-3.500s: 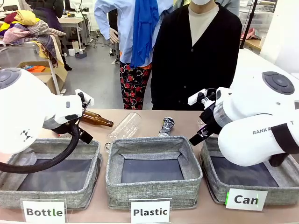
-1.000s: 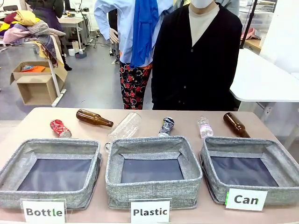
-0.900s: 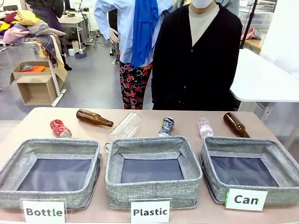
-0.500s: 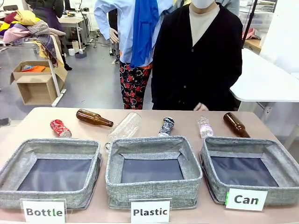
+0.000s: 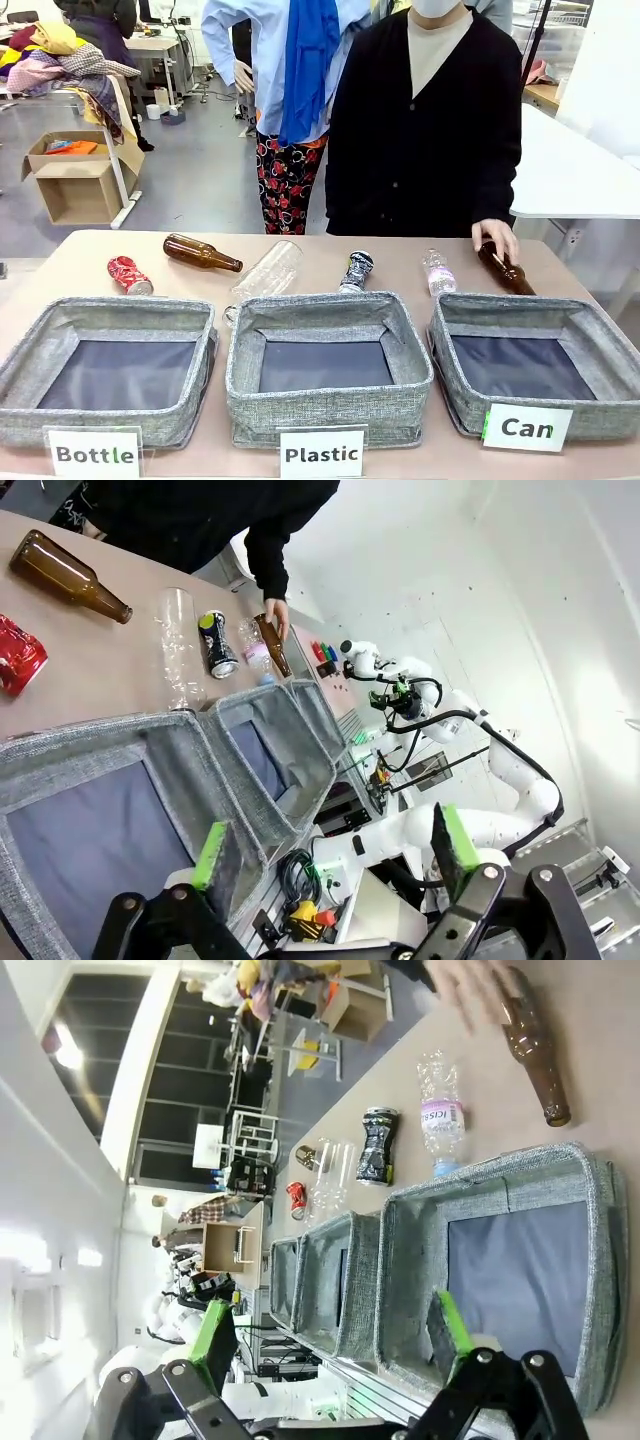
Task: Sort the can waste into the basket.
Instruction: Pick up the can waste from the table and place it in the right Fabric basket.
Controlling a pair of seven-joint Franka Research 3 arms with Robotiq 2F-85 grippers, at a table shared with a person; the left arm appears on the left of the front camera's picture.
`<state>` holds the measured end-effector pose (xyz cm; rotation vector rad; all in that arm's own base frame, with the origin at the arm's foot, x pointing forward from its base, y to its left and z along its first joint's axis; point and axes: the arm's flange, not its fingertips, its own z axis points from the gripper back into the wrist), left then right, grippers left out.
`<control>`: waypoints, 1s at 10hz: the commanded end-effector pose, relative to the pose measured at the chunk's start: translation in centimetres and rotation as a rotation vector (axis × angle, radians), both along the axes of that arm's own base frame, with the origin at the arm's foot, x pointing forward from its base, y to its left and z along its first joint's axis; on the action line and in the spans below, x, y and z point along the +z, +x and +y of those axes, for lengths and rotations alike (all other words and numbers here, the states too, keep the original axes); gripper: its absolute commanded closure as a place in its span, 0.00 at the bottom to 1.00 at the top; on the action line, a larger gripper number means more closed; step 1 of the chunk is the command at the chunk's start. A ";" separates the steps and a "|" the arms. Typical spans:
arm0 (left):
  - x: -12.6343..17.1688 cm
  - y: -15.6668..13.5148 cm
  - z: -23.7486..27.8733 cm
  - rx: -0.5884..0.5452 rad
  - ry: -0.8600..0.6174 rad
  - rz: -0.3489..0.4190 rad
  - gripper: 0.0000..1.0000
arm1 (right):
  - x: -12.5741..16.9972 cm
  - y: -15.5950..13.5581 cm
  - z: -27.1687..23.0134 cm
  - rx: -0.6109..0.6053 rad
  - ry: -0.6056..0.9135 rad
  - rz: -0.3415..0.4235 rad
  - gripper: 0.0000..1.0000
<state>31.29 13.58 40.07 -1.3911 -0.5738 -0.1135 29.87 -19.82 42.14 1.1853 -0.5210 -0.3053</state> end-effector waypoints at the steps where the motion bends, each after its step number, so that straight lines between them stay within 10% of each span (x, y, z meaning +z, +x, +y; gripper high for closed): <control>1: 0.0 0.0 0.0 -0.010 -0.005 -0.030 0.00 | 0.1 0.3 -0.1 -0.002 0.010 -0.025 0.00; 6: 2.0 1.2 -0.7 -0.049 0.036 -0.022 0.00 | 0.1 0.3 -0.1 -0.002 0.010 -0.025 0.00; 10: 8.1 12.9 -8.4 0.236 0.466 0.065 0.00 | 0.1 0.3 -0.1 -0.002 0.010 -0.025 0.00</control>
